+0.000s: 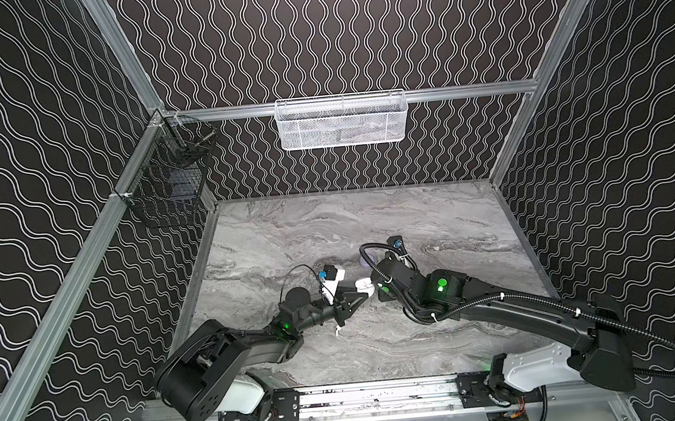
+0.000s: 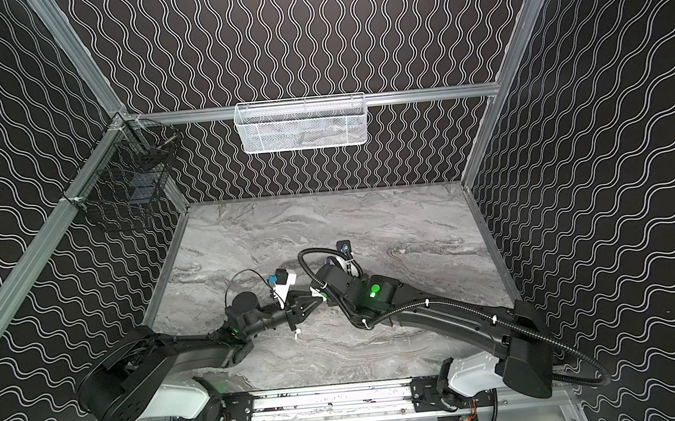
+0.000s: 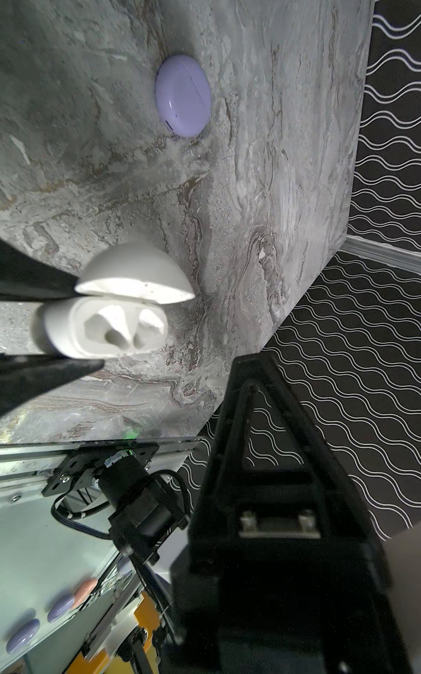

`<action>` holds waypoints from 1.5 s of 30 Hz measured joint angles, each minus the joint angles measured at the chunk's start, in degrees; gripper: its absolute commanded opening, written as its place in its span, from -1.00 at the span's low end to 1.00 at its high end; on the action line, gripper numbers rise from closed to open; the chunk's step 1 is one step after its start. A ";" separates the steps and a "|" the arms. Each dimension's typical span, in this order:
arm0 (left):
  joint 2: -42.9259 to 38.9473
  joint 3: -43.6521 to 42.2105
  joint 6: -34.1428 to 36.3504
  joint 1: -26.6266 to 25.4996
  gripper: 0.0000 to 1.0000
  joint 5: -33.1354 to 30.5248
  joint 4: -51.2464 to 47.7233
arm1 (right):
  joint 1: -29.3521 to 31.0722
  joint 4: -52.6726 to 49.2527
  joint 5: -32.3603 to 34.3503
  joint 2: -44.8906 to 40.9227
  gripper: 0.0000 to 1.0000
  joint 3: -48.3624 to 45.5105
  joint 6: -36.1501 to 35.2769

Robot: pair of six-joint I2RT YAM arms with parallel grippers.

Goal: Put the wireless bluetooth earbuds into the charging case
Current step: 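Lift the earbud with the right gripper and carry it toward the open white case, then lower the held earbud into the case slot with the right gripper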

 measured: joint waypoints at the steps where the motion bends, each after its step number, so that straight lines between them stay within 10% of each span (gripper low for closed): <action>1: 0.00 0.07 0.00 -0.11 -1.00 0.02 0.04 | 0.00 0.07 -0.02 0.00 -0.76 0.20 -0.09; 45: -2.58 0.42 1.64 -1.38 -1.00 -1.18 -2.64 | 2.27 4.68 -5.25 3.10 -0.76 4.26 -3.04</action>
